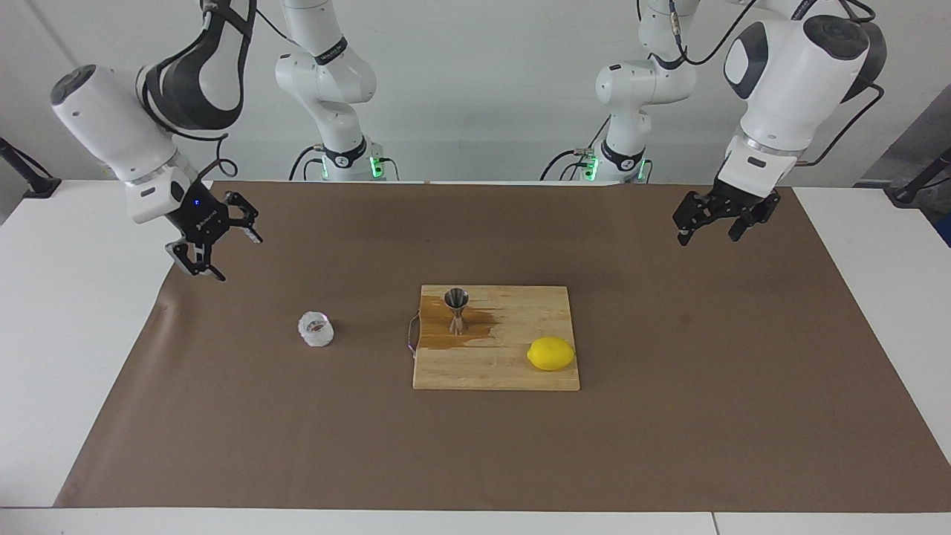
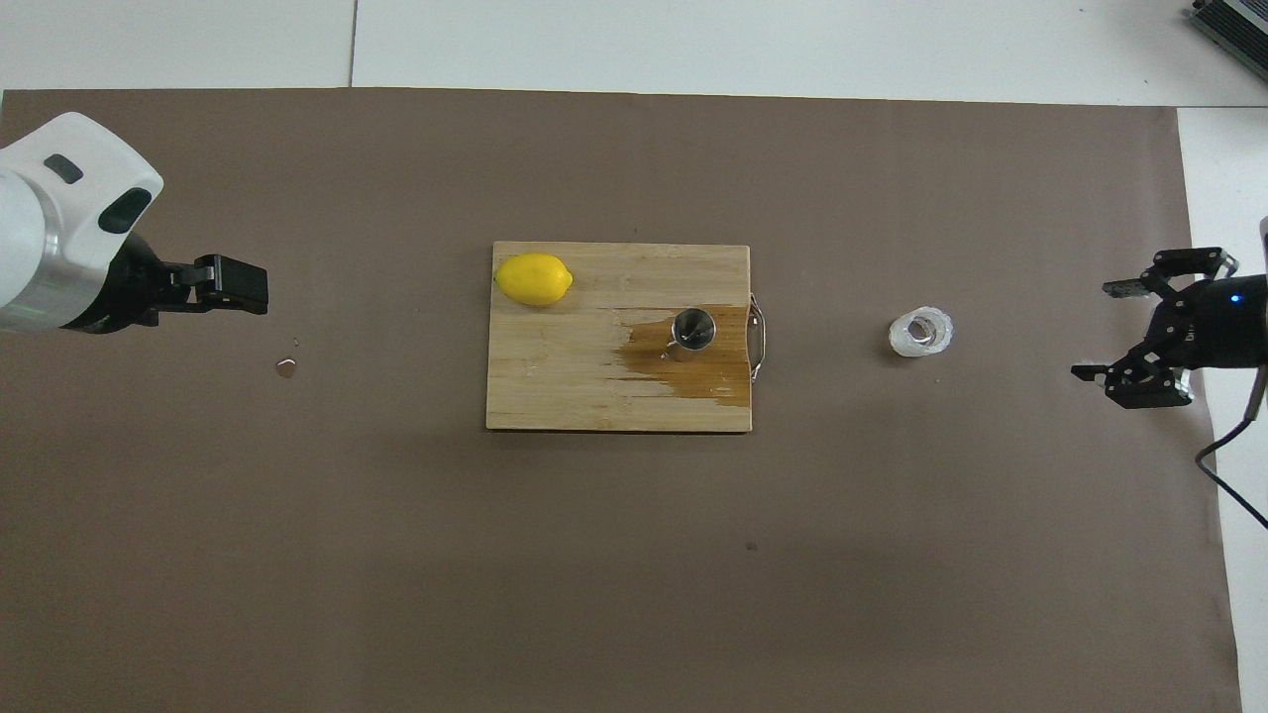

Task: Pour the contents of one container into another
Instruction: 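Withdraw the left gripper while the right gripper reaches the white cup, then close the right gripper around the small white cup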

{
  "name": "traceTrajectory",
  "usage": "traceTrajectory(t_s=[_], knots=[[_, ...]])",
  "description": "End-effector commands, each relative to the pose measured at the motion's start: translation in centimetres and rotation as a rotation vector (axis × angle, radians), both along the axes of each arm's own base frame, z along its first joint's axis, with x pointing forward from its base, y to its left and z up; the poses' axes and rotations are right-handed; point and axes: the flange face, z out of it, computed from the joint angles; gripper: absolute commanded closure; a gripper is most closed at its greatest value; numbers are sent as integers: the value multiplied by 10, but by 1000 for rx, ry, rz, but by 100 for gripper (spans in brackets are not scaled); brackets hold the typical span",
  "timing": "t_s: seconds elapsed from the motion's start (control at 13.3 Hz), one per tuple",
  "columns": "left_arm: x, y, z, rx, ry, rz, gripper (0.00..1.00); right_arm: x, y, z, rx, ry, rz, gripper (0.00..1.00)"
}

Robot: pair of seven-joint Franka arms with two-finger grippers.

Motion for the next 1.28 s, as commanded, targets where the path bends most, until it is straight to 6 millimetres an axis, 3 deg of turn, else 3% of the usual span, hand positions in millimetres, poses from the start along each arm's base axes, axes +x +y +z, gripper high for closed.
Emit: traceTrajectory(t_s=[0.0,0.23,0.38,0.45,0.75,0.9,1.2], knots=[[-8,8,24,36,23,-69,0,31,-5,-59,66,-81,151,0],[-17,14,40,29,23,-65,0,40,6,-116,161,-90,221,0],[-19,17,38,28,31,-90,0,36,11,-165,275,-50,253,0],[-20,16,35,17,29,-93,0,35,14,-177,319,-49,256,0],[-17,36,42,-8,10,-107,0,31,17,-199,377,-40,275,0],[-15,50,46,-2,7,-158,0,33,19,-198,388,-56,272,0],[-18,49,40,-2,18,-158,0,40,27,-201,356,-87,257,0]])
